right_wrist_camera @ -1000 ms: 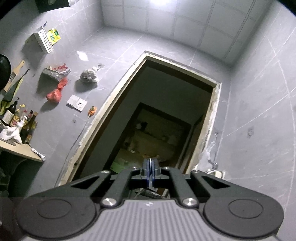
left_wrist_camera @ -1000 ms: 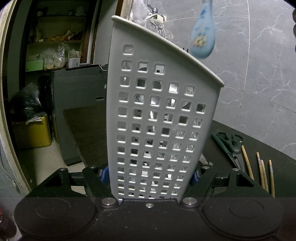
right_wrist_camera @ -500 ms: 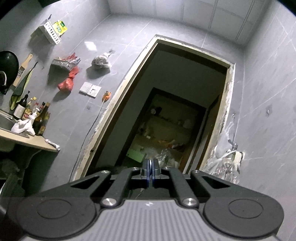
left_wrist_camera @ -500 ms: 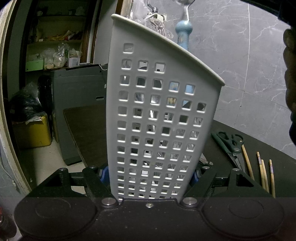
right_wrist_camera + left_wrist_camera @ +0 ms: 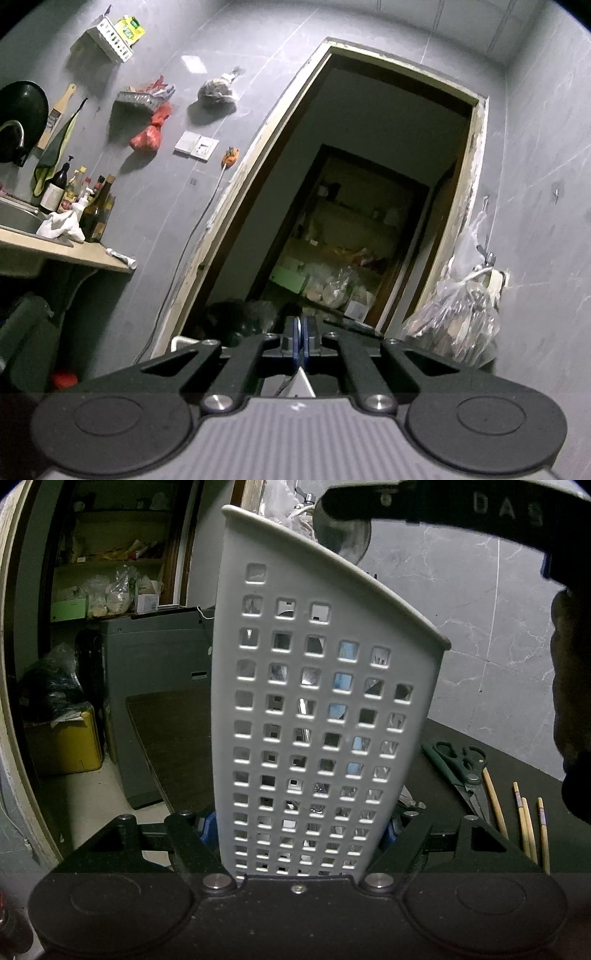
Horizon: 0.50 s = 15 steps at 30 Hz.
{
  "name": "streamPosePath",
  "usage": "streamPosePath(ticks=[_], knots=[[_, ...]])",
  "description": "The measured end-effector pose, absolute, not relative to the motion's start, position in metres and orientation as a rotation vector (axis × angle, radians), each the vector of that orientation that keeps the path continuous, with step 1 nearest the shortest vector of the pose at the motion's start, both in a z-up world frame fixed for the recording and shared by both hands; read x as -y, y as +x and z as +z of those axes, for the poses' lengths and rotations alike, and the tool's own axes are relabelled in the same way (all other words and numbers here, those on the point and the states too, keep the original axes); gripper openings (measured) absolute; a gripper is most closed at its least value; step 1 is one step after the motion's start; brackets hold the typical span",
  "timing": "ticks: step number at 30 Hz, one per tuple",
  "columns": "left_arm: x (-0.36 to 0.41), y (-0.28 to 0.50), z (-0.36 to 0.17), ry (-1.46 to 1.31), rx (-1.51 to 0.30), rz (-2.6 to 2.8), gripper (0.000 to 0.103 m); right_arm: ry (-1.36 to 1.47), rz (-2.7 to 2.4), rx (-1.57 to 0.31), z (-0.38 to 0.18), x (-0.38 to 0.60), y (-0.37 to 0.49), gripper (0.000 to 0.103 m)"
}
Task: Organize utensils
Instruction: 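Move the right tool back down to the utensil pile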
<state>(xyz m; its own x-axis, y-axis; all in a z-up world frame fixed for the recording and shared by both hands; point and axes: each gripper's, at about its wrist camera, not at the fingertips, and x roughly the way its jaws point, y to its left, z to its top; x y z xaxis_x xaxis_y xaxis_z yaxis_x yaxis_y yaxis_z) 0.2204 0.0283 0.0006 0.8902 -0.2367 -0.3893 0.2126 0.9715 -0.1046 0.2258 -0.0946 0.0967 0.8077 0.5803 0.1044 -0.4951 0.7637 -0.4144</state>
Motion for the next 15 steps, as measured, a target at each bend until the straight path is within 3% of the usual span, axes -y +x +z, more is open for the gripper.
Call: streamPosePath(ticks=[15], knots=[[-0.028,0.219,-0.002,-0.060,-0.416,-0.232,0.077,-0.402,0.621,0.132,0.075,0.094,0.234,0.003]])
